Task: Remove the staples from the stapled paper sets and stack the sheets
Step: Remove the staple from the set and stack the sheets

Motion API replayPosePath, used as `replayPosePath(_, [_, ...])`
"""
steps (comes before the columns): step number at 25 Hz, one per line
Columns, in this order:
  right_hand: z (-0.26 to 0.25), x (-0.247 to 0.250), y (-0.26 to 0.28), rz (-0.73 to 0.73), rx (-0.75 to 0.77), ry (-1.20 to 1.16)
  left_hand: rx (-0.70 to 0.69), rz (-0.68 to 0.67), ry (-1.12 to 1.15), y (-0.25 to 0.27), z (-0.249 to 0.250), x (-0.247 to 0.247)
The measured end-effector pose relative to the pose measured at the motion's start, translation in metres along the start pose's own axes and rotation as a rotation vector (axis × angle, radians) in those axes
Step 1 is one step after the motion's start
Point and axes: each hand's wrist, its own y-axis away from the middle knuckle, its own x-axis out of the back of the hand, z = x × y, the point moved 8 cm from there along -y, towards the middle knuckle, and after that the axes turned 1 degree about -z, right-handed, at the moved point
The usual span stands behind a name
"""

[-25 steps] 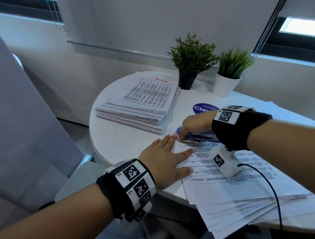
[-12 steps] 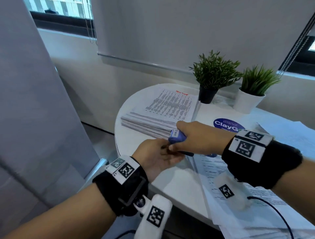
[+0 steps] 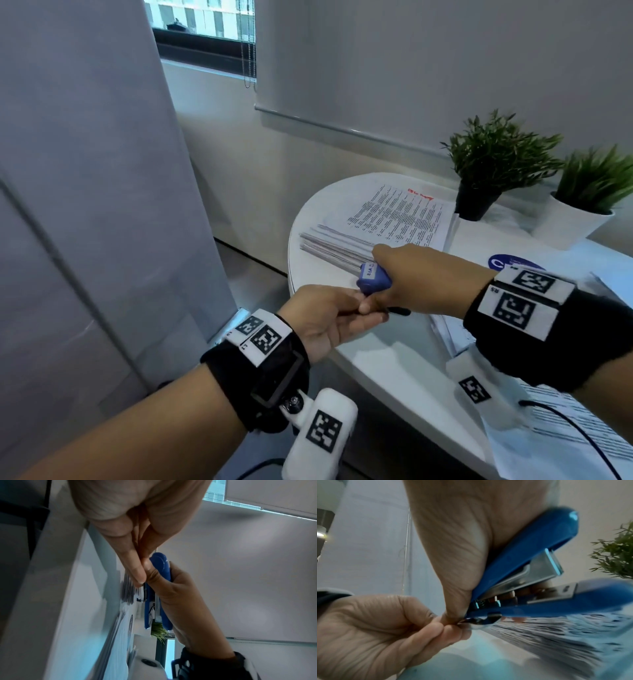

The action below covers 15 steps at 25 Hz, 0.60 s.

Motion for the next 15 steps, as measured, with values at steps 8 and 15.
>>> replayPosePath(8, [-0.012, -0.002, -0.012, -0.048, -0.047, 0.007, -0.33, 0.31, -0.279, 0.019, 0.063, 0.081])
replayPosePath(15, [0.009, -0.031, -0.007, -0.171, -0.107, 0.03, -0.396, 0.682, -0.879, 0.001, 0.117, 0.21])
